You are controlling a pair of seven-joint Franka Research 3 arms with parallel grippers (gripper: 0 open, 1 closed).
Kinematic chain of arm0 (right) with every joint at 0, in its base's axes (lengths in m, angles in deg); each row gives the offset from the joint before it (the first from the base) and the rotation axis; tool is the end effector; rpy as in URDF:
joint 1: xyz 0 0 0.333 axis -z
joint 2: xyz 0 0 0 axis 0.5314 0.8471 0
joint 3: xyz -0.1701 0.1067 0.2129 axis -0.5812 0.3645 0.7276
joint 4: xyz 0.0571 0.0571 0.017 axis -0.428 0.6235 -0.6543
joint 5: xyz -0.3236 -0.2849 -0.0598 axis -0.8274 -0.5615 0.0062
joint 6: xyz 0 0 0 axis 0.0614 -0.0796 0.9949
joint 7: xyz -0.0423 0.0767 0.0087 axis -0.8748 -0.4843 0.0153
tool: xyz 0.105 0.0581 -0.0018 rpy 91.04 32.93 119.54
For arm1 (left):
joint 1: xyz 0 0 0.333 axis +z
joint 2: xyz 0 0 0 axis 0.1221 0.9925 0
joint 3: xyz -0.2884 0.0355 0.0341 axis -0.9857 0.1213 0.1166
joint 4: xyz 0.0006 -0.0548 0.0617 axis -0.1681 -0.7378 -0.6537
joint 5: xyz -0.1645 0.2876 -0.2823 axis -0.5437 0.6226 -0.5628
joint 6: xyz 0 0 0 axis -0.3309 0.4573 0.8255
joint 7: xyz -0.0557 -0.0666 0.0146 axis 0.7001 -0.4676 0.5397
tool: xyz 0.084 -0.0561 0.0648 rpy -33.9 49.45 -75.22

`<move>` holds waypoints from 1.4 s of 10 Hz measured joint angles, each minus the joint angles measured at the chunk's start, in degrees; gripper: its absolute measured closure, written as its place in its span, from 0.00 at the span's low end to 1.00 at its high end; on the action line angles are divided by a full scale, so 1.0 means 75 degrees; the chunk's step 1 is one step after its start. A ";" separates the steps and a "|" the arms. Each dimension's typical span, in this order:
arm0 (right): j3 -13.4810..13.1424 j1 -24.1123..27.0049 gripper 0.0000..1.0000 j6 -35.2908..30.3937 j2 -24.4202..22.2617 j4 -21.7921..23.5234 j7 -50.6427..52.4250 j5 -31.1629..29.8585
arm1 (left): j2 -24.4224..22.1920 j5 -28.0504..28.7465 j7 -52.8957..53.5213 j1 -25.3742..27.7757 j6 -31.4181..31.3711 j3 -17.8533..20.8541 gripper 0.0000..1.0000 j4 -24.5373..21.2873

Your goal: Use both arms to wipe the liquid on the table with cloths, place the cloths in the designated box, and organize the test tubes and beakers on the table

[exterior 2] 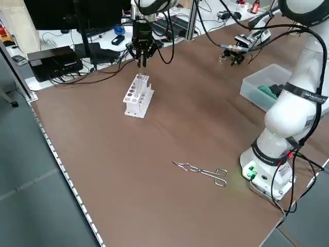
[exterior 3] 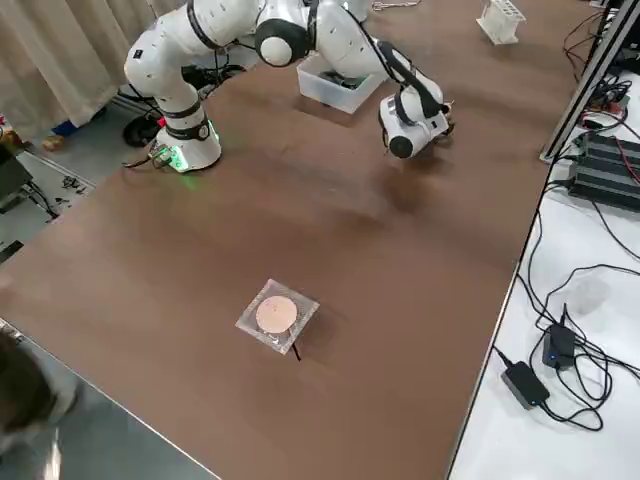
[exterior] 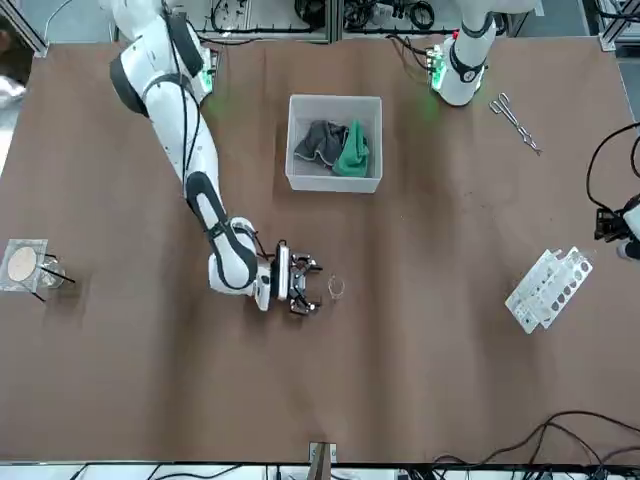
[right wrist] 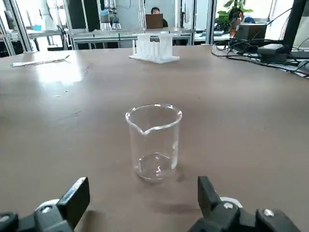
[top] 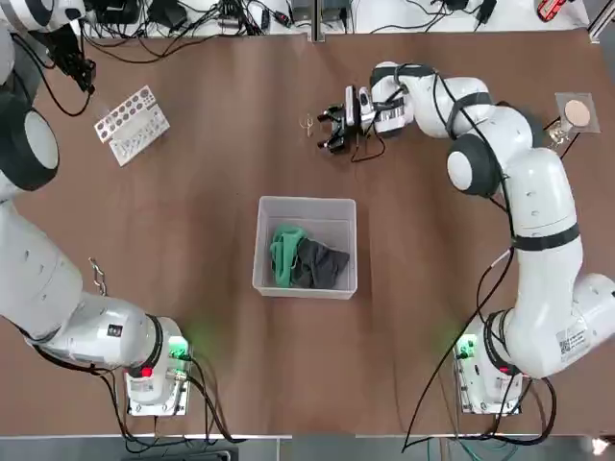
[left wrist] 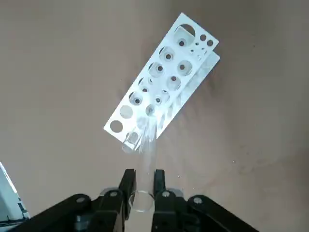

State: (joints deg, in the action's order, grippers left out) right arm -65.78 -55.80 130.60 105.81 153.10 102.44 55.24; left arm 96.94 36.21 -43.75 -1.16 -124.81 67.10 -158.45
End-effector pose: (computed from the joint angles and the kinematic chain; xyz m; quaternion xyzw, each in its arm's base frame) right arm 0.6065 0.3963 0.0115 -0.5791 -0.5579 -0.4241 0.4165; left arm 0.6236 0.1890 0.3813 -0.9889 0.1339 0.0403 0.0509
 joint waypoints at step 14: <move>0.0038 -0.0643 0.06 0.0081 0.0311 -0.0624 0.0029 0.0866 | 0.0576 -0.0423 0.0059 0.0056 -0.0114 0.0021 0.49 0.0357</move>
State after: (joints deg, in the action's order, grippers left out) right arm -65.50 -60.62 131.21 108.15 148.42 102.66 61.74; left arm 101.26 33.04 -43.30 -0.74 -125.66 67.25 -155.77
